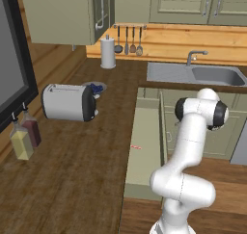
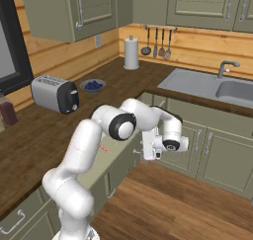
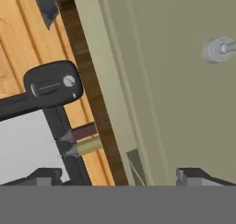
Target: Take a straw from the drawer in front and place it inside the glass cup on the dining counter.
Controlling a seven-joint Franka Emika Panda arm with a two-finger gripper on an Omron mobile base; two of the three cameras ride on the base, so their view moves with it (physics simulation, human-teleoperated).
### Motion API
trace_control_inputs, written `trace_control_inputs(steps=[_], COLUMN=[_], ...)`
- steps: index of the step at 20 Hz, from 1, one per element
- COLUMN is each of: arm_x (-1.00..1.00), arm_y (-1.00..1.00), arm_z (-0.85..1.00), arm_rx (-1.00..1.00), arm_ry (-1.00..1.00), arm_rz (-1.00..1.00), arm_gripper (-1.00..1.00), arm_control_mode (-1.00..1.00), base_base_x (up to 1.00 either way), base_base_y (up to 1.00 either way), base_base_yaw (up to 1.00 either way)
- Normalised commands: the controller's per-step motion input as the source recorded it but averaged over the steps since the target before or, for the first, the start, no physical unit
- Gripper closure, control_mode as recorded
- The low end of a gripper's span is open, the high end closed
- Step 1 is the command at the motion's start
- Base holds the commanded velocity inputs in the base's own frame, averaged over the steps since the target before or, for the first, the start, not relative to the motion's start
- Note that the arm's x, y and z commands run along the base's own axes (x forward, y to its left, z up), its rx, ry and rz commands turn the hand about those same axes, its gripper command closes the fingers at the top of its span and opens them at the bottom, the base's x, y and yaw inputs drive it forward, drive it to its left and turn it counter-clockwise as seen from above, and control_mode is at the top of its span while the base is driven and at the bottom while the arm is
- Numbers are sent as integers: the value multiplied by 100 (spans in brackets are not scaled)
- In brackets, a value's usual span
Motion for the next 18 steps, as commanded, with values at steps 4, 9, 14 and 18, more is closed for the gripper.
trace_control_inputs(steps=[4,9,14,18], arm_x=[-30,-32,-12,5], arm_y=[0,1,11,29], arm_z=[34,41,33,13], arm_rx=[-1,-1,-1,-6], arm_ry=[8,2,4,13], arm_rz=[0,0,2,7], arm_gripper=[-100,-100,-100,-100], arm_control_mode=[-100,-100,-100,-100], base_base_x=[0,0,0,0], base_base_y=[0,0,0,0], base_base_yaw=[0,0,0,0])
